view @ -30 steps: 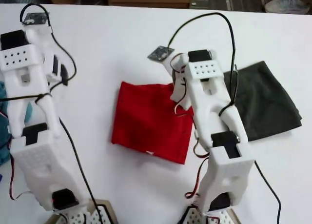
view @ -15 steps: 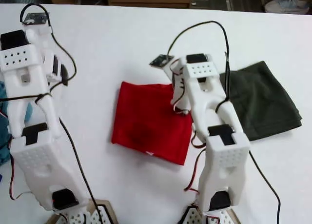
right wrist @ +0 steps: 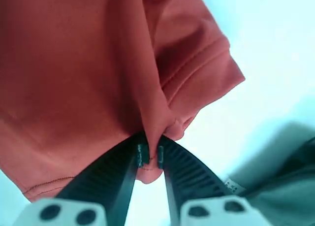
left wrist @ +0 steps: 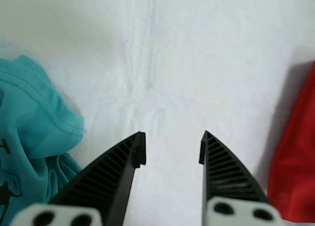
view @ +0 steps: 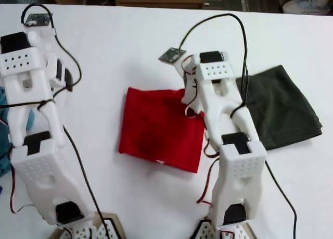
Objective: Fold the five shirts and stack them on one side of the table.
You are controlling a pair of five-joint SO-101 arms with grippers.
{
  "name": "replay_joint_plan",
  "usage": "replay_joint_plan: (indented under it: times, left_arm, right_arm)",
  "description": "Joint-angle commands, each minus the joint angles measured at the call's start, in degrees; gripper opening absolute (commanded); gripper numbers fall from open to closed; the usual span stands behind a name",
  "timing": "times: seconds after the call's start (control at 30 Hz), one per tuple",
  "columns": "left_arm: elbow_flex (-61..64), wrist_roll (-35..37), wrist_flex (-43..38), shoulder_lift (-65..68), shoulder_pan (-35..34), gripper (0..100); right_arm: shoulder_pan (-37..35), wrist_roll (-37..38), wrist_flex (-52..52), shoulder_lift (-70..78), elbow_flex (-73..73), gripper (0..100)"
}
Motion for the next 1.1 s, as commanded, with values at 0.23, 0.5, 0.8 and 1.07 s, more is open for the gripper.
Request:
replay_joint_plan:
  times: [0.23,0.5,0.8,1.07]
  left_arm:
    - [-2.77,-0.35,0.97,-4.48,-0.53,20]
    - [-2.95,-0.35,0.97,-4.57,-0.53,20]
    - [-2.77,-0.35,1.14,-4.66,-0.79,20]
    - [-2.95,-0.35,1.14,-4.66,-0.79,20]
  right_arm:
    - [0.04,0.00,1.19,-0.57,-10.81,1.9]
    - [-1.27,5.01,2.15,-0.13,-13.45,1.9]
    - [-1.19,5.36,1.01,6.11,-17.14,1.9]
    - [-1.01,5.27,3.12,6.90,-21.10,5.6]
